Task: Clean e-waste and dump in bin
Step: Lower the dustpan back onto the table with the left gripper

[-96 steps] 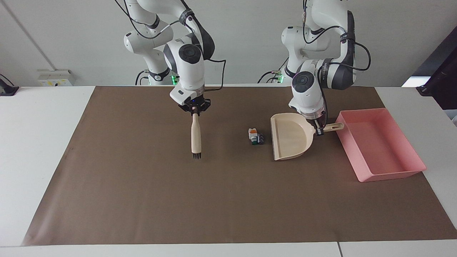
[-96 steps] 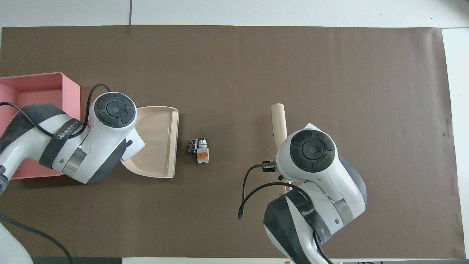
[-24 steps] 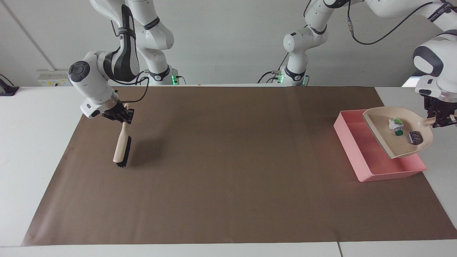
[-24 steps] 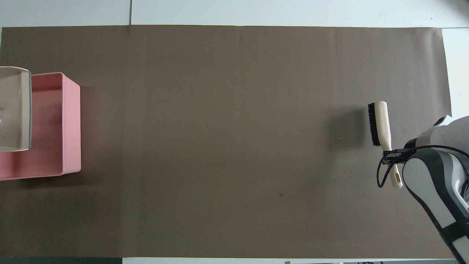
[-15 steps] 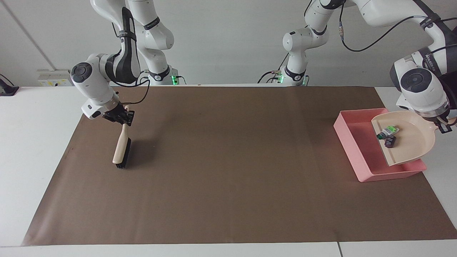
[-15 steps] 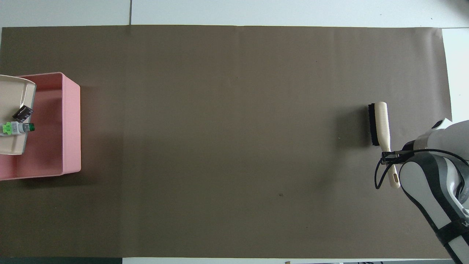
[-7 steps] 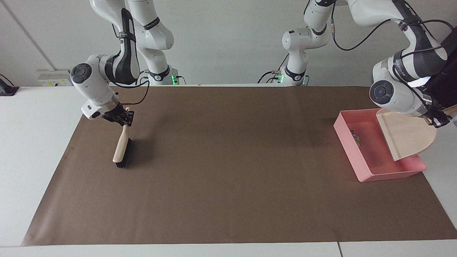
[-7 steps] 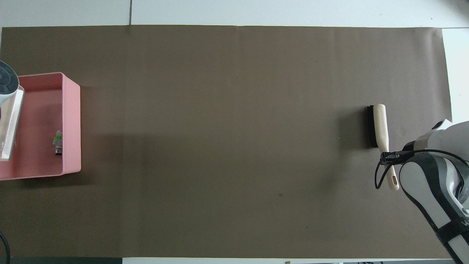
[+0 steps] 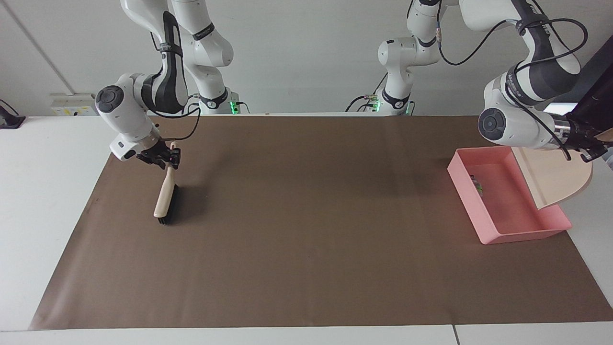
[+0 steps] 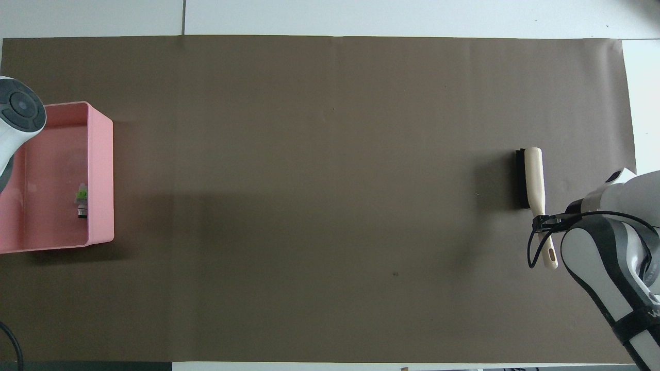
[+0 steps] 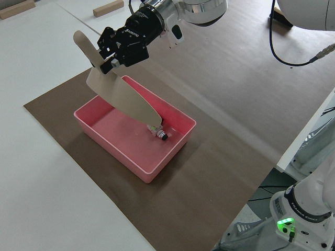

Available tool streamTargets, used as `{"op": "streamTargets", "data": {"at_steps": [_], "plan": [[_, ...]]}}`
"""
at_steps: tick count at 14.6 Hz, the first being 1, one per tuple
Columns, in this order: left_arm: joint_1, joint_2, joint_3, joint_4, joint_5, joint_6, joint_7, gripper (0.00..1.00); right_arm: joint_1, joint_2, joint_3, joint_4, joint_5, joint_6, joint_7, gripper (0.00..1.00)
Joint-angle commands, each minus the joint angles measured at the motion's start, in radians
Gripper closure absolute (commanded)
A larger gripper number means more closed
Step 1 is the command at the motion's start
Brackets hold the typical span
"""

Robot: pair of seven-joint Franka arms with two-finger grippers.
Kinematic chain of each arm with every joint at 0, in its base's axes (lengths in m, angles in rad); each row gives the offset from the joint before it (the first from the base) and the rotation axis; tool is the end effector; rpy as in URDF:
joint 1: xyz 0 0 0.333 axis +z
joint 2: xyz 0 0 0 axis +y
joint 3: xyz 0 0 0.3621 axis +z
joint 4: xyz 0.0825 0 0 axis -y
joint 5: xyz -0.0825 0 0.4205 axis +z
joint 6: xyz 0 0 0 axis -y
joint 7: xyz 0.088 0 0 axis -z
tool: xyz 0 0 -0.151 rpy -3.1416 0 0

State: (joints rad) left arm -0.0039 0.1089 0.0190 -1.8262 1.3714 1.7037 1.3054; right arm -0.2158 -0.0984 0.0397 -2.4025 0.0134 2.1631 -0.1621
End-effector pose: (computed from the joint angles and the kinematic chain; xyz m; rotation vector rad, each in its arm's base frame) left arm 0.6320 0.1443 0.5478 -1.2974 1.4626 1.1165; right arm 0.4728 -0.0832 0.3194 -3.1037 0.0353 0.2144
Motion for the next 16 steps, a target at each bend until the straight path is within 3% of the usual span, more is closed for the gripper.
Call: {"op": "streamTargets", "data": {"at_steps": [1, 3, 4, 5, 9, 14, 16], "plan": [[0.001, -0.057, -0.001, 0.001, -0.018, -0.003, 0.017, 1.00, -0.019, -0.015, 0.016, -0.017, -0.012, 0.004, -0.027, 0.50], [0.002, -0.075, 0.001, 0.030, -0.165, 0.010, 0.018, 1.00, -0.019, -0.015, 0.016, -0.015, -0.012, 0.000, -0.028, 0.26], [0.001, -0.075, 0.001, 0.051, -0.240, 0.008, 0.026, 1.00, -0.019, -0.015, 0.016, -0.015, -0.012, -0.003, -0.031, 0.09], [-0.001, -0.075, -0.001, 0.067, -0.302, 0.008, 0.050, 1.00, -0.019, -0.015, 0.016, -0.012, -0.012, -0.014, -0.051, 0.01], [-0.021, -0.089, -0.011, 0.061, -0.587, 0.019, 0.081, 0.99, -0.010, -0.015, 0.017, 0.038, -0.012, -0.080, -0.070, 0.01], [-0.163, -0.103, -0.011, -0.040, -0.744, 0.020, 0.068, 0.99, 0.059, -0.020, 0.023, 0.193, -0.012, -0.115, 0.053, 0.01], [-0.224, -0.103, -0.011, -0.103, -0.805, 0.075, 0.066, 0.99, 0.078, -0.012, 0.023, 0.256, -0.013, -0.115, 0.065, 0.01]]}}
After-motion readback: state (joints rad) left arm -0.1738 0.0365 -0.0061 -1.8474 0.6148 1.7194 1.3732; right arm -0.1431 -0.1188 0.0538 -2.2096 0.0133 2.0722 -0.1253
